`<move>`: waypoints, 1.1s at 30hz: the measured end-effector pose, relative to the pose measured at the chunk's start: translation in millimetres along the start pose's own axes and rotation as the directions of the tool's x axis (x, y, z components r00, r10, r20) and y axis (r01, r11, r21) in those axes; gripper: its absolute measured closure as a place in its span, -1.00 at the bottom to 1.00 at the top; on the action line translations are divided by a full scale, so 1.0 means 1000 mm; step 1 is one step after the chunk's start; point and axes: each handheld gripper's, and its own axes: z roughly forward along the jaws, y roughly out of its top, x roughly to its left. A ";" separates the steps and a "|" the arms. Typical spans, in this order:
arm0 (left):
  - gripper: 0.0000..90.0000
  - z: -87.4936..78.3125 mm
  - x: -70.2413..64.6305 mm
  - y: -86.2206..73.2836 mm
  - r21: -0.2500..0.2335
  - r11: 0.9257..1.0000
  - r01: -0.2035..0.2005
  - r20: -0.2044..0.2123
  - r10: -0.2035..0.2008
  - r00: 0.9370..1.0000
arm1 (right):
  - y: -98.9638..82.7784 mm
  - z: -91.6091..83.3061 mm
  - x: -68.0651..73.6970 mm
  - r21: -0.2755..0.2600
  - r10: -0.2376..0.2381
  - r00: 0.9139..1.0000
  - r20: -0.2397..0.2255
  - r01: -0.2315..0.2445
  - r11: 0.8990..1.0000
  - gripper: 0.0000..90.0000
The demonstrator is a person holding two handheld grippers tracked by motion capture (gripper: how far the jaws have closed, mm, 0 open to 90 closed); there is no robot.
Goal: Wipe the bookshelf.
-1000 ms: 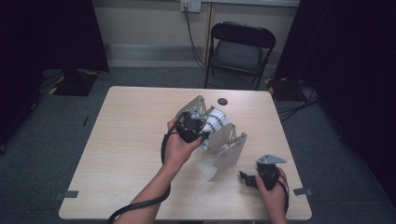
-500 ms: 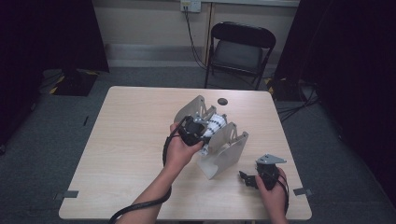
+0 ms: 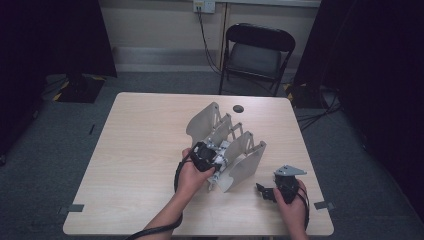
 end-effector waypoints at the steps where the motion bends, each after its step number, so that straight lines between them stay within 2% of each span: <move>1: 0.73 0.002 0.001 -0.003 0.009 1.000 -0.004 0.002 0.004 1.000 | 0.000 0.000 0.000 0.000 0.000 1.000 0.000 0.000 1.000 -0.73; 5: 0.73 0.007 0.001 -0.011 0.014 1.000 0.007 0.004 -0.007 1.000 | 0.000 0.000 0.000 0.000 0.000 1.000 0.000 0.000 1.000 -0.73; 9: 0.73 0.001 0.001 -0.008 0.011 1.000 0.002 -0.003 -0.002 1.000 | 0.000 0.000 0.000 0.000 0.000 1.000 0.000 0.000 1.000 -0.73; 13: 0.73 -0.017 0.002 0.002 -0.014 1.000 -0.022 -0.004 0.022 1.000 | 0.000 0.000 0.000 0.000 0.000 1.000 0.000 0.000 1.000 -0.73; 16: 0.73 -0.037 0.001 0.014 -0.057 0.998 -0.035 -0.013 0.034 0.999 | 0.000 0.000 0.000 0.000 0.000 1.000 0.000 0.000 1.000 -0.73; 19: 0.72 -0.056 -0.002 0.029 -0.095 0.993 -0.068 -0.030 0.066 0.997 | 0.000 0.000 0.000 0.000 0.001 1.000 0.000 -0.001 1.000 -0.73; 23: 0.73 -0.073 -0.005 0.044 -0.139 0.986 -0.087 -0.028 0.083 0.996 | 0.000 0.000 0.000 0.000 0.001 1.000 0.000 -0.001 1.000 -0.73; 26: 0.72 -0.072 -0.007 0.046 -0.133 0.986 -0.102 -0.029 0.099 0.995 | 0.000 0.000 0.000 0.000 0.000 1.000 0.000 0.000 1.000 -0.73; 33: 0.73 -0.053 -0.007 0.031 -0.107 0.991 -0.083 -0.002 0.084 0.996 | 0.000 0.000 0.000 0.000 0.000 1.000 -0.001 0.000 1.000 -0.73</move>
